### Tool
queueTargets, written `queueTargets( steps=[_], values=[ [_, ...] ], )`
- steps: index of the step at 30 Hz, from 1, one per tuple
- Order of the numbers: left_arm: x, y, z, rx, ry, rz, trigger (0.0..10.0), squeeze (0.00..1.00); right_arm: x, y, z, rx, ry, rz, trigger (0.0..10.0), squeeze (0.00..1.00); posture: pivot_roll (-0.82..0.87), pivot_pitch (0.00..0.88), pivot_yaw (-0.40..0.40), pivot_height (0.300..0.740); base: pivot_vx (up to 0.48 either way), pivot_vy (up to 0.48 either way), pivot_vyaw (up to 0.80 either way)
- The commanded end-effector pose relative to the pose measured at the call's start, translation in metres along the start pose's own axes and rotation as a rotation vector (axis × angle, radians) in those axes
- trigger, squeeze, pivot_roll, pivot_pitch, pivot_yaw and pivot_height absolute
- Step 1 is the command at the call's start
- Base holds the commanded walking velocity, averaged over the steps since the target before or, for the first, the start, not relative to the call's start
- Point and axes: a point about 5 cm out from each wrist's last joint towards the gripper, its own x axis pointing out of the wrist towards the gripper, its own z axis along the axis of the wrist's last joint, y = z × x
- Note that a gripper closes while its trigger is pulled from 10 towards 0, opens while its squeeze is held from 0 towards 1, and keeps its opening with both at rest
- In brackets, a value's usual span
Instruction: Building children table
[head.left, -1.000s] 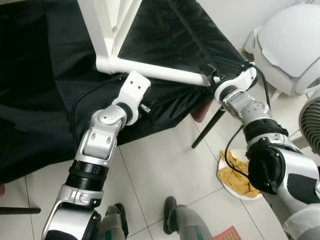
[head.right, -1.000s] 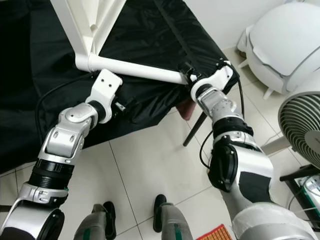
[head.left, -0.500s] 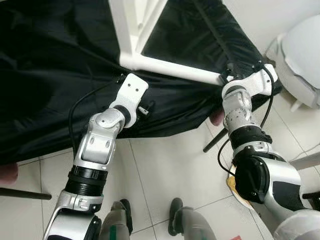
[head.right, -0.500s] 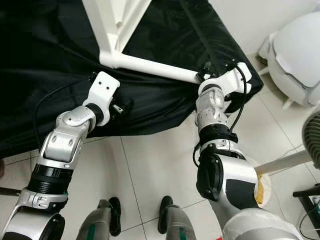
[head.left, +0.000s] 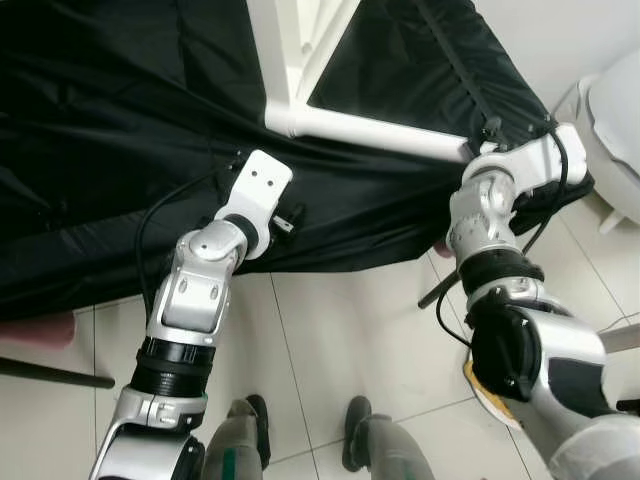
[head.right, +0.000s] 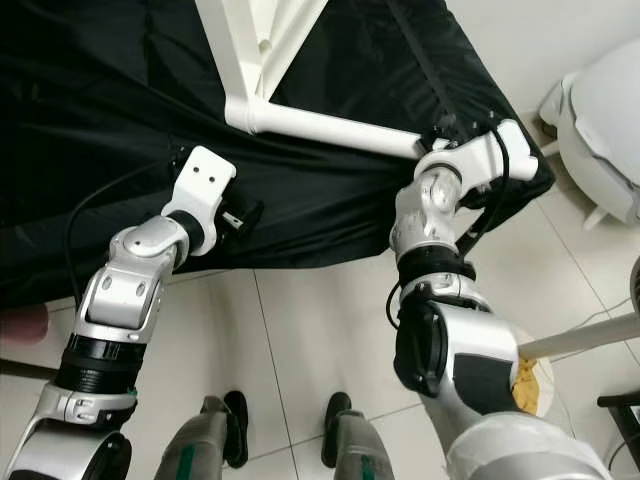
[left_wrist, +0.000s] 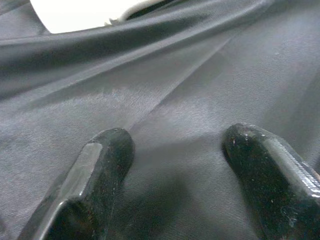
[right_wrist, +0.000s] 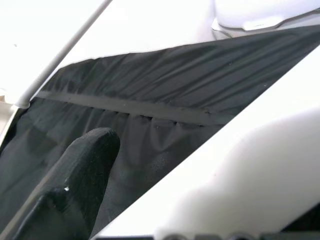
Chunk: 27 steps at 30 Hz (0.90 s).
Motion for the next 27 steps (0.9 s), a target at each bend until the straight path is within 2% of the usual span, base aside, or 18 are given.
queueTargets(
  steps=[1, 2, 5, 6, 7, 10, 11, 14, 15, 17, 20, 21, 24, 27],
  values=[
    [-0.002, 0.004, -0.003, -0.004, 0.014, 0.152, 10.0, 0.0, 0.002, 0.016, 0.003, -0.272, -0.016, 0.195, 10.0, 0.0, 0.07, 0.266, -0.017, 0.74, 0.0, 0.0, 0.0],
    [-0.002, 0.003, -0.003, -0.002, 0.013, 0.151, 10.0, 0.0, 0.001, 0.017, 0.0, -0.306, 0.002, 0.194, 10.0, 0.0, 0.08, 0.264, -0.025, 0.74, 0.0, 0.0, 0.0],
    [-0.005, 0.004, -0.001, -0.004, 0.008, 0.161, 10.0, 0.0, -0.005, -0.023, -0.002, -0.323, -0.103, -0.065, 10.0, 0.0, 0.09, 0.268, -0.032, 0.74, 0.0, 0.0, 0.0],
    [-0.005, 0.004, -0.001, -0.004, 0.008, 0.161, 10.0, 0.0, -0.005, -0.023, -0.002, -0.323, -0.103, -0.065, 10.0, 0.0, 0.09, 0.268, -0.032, 0.74, 0.0, 0.0, 0.0],
    [-0.007, 0.008, -0.004, -0.009, 0.013, 0.174, 10.0, 0.0, -0.025, -0.046, -0.018, -0.395, -0.136, -0.134, 10.0, 0.0, 0.09, 0.269, -0.029, 0.74, 0.0, 0.0, 0.0],
    [-0.008, 0.009, -0.005, -0.011, 0.016, 0.18, 10.0, 0.0, -0.032, -0.052, -0.024, -0.418, -0.14, -0.145, 10.0, 0.0, 0.09, 0.269, -0.029, 0.74, 0.0, 0.0, 0.0],
    [-0.008, 0.012, -0.004, 0.0, 0.016, 0.185, 10.0, 0.0, -0.042, -0.069, -0.03, -0.474, -0.16, -0.197, 10.0, 0.0, 0.09, 0.271, -0.015, 0.74, 0.0, 0.0, 0.0],
    [-0.008, 0.013, -0.004, 0.003, 0.016, 0.186, 10.0, 0.0, -0.044, -0.073, -0.031, -0.489, -0.167, -0.212, 10.0, 0.0, 0.09, 0.271, -0.015, 0.74, 0.0, 0.0, 0.0],
    [-0.008, 0.014, -0.003, -0.004, 0.013, 0.183, 10.0, 0.0, -0.048, -0.076, -0.028, -0.518, -0.207, -0.193, 10.0, 0.0, 0.09, 0.271, -0.006, 0.74, 0.0, 0.0, 0.0],
    [-0.008, 0.015, -0.003, -0.002, 0.012, 0.182, 10.0, 0.0, -0.05, -0.077, -0.028, -0.505, -0.218, -0.158, 10.0, 0.0, 0.08, 0.274, 0.004, 0.74, 0.0, 0.0, 0.0],
    [-0.009, 0.017, -0.004, 0.007, 0.014, 0.182, 10.0, 0.0, -0.054, -0.079, -0.033, -0.452, -0.184, -0.094, 10.0, 0.0, 0.08, 0.274, 0.01, 0.74, 0.0, 0.0, 0.0],
    [-0.009, 0.018, -0.004, 0.02, 0.015, 0.185, 10.0, 0.0, -0.055, -0.081, -0.039, -0.444, -0.133, -0.091, 10.0, 0.0, 0.08, 0.277, 0.013, 0.74, 0.0, 0.0, 0.0],
    [-0.009, 0.02, -0.003, 0.014, 0.015, 0.183, 10.0, 0.0, -0.059, -0.086, -0.046, -0.444, -0.074, -0.099, 10.0, 0.0, 0.08, 0.275, 0.016, 0.74, 0.0, 0.0, 0.0],
    [-0.009, 0.02, -0.004, 0.009, 0.015, 0.182, 10.0, 0.0, -0.063, -0.088, -0.046, -0.45, -0.066, -0.106, 10.0, 0.0, 0.08, 0.275, 0.016, 0.74, 0.0, 0.0, 0.0]
  ],
)
